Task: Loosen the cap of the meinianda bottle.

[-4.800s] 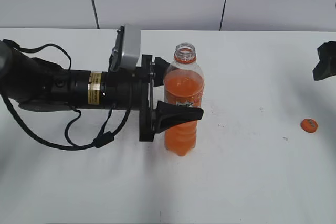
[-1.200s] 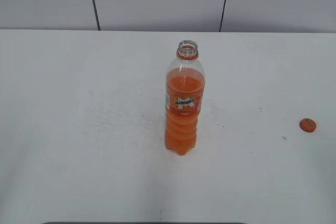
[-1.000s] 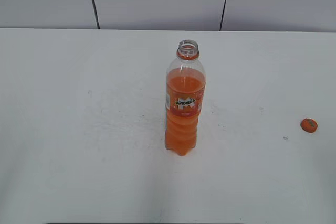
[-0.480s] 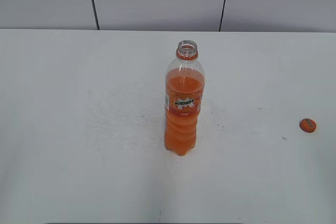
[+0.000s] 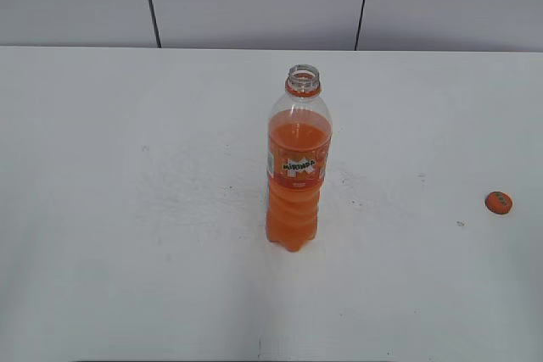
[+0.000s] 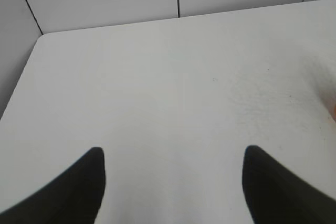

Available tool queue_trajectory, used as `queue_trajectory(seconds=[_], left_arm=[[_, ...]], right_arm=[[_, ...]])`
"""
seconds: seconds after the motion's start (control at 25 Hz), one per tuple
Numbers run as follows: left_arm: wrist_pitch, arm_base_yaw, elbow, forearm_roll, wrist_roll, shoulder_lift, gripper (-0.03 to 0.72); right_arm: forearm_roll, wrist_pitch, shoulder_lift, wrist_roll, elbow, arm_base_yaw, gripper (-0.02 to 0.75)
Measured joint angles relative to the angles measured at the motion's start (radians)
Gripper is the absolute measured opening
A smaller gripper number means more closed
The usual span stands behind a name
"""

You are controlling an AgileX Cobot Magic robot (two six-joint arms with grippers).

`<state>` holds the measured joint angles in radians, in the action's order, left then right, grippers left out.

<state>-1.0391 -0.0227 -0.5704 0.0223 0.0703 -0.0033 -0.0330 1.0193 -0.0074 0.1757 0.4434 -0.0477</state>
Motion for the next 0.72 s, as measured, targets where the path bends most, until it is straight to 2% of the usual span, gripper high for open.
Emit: queue_trajectory(seconds=[0.44, 0.72], left_arm=[[0.001, 0.000, 0.000, -0.001, 0.000, 0.000, 0.482], [0.001, -0.035, 0.000, -0.001, 0.000, -0.001, 0.481]], right_arm=[[0.000, 0.000, 0.000, 0.000, 0.000, 0.000, 0.512], [0.000, -0.001, 0.000, 0.000, 0.000, 0.000, 0.512]])
